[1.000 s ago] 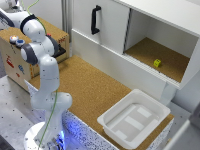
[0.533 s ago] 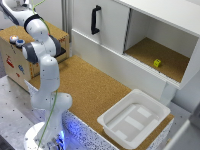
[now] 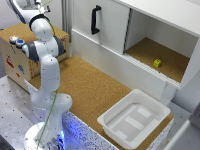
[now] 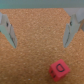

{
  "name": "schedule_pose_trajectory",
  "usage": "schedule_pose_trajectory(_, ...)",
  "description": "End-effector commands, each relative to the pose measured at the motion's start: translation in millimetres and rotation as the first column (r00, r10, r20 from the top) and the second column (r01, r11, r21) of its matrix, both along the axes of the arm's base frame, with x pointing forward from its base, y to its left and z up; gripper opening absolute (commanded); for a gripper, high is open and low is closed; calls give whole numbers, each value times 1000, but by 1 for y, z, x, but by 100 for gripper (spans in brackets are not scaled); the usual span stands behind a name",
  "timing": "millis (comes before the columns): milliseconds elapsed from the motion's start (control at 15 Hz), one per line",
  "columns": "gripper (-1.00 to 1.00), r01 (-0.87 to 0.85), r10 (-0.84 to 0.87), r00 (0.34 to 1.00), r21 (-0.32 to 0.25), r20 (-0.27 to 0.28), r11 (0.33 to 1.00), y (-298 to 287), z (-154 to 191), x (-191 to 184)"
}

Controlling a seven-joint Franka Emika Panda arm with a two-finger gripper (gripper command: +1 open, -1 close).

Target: Push the red button to turn on the red light

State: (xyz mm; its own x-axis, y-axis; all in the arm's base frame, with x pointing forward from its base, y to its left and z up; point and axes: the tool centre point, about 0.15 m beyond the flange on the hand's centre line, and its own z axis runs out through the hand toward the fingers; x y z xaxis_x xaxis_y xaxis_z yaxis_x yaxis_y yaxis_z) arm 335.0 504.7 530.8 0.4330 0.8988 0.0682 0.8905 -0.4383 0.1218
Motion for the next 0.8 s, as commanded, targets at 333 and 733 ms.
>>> schedule_pose_trajectory(333, -100, -318, 325, 931, 67, -167, 946, -17, -22, 80)
schedule_pose_trajectory(733, -100, -486, 487, 866, 31, -117, 873, -33, -51, 93)
